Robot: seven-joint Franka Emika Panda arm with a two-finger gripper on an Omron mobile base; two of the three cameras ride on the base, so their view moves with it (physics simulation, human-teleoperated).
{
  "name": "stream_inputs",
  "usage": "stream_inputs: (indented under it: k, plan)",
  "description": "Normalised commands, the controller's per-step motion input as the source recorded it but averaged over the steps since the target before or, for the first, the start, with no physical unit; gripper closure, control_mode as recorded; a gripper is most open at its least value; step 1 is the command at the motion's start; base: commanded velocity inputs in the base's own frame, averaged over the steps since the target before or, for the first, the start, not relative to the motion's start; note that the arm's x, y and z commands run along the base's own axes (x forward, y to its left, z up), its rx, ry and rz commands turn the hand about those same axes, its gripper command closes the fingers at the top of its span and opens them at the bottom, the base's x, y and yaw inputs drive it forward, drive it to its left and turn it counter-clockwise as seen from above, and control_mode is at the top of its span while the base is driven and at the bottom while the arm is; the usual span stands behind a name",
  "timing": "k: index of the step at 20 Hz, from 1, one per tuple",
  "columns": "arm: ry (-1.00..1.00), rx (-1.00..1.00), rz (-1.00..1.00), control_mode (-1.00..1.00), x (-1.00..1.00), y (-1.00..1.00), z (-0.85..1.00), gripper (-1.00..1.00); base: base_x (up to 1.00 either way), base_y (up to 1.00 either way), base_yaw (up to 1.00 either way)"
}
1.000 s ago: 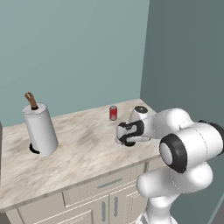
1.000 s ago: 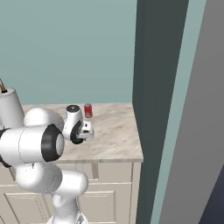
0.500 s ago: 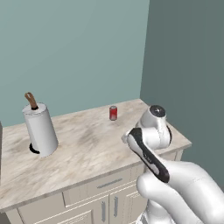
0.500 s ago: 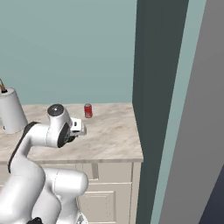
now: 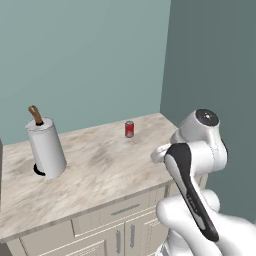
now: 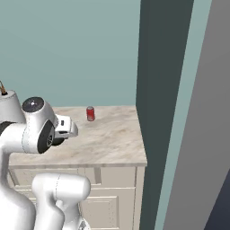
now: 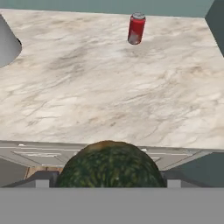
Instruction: Place the bell pepper and squash inside the fridge drawer. Close the drawer after placing the vegetables.
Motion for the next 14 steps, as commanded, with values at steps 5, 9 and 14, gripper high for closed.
stream_inputs:
  k: [5, 9, 14]
  plan:
    - [-0.01, 0.00, -0.02, -1.00, -0.87, -0.20, 0.58, 1.00, 0.00, 0.00, 0.00]
    - [0.00, 0.00, -0.06, -1.00, -0.40, -0.25, 0.05, 1.00, 0.00, 0.00, 0.00]
    - [0.00, 0.00, -0.01, -1.00, 0.01, 0.00, -0.11, 1.00, 0.00, 0.00, 0.00]
